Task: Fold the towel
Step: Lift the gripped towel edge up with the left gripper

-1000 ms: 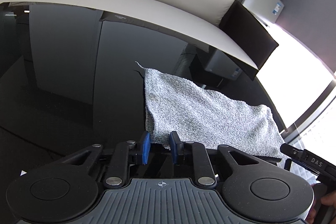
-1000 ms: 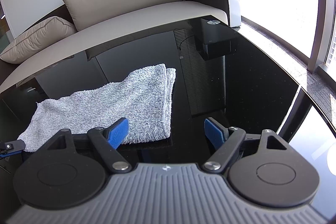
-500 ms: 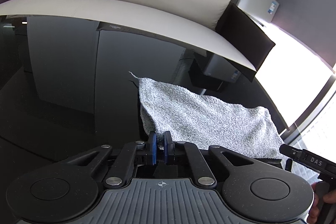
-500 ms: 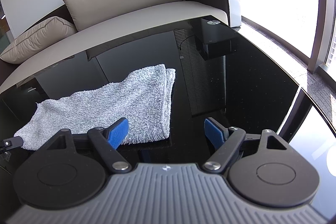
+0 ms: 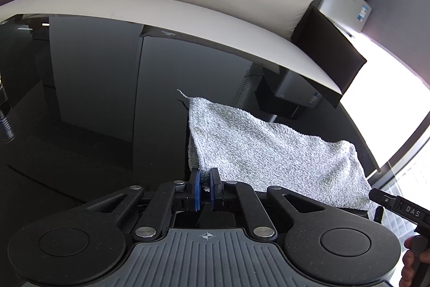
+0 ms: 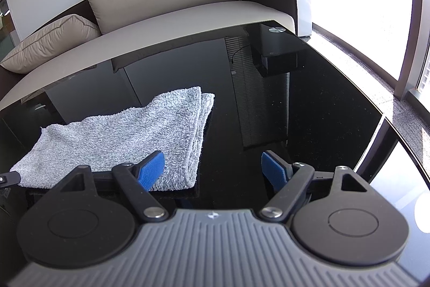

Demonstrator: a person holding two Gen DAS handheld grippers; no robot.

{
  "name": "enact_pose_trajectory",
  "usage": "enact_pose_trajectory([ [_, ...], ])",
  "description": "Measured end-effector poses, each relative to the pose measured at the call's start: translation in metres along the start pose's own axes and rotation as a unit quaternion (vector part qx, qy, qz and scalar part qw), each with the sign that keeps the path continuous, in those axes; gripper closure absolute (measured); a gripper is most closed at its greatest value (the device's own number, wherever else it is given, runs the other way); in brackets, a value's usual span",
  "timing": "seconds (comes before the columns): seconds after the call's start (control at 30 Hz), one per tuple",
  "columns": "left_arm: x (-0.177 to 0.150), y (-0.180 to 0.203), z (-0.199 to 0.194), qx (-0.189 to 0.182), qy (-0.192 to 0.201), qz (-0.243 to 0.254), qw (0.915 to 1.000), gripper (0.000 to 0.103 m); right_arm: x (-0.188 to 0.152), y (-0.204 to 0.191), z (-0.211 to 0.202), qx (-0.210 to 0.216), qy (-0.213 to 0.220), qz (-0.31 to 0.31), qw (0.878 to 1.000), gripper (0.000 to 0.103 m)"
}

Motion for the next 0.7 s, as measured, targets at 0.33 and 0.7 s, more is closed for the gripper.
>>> enact_pose_trajectory([
  [0.33, 0.015, 0.015, -0.006, -0.024, 0.021, 0.011, 0.9994, 0.098, 0.0, 0.002, 0.001, 0.003, -0.005, -0.004, 1.0, 0.021],
  [0.7, 0.029, 0.076, -0.001, -0.061, 0.032, 0.068, 0.9953, 0.098, 0.001, 0.005, 0.002, 0.002, -0.007, 0.002, 1.0, 0.021],
])
Point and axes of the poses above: each gripper's, at about its wrist camera, not at the fingertips, and z roughly the way its jaws point, y to its right, x to its top, the point moved 9 cm from there along z, roughly the way its jaws point, and after that the axes turned 12 degrees about y, right-handed, at the moved point
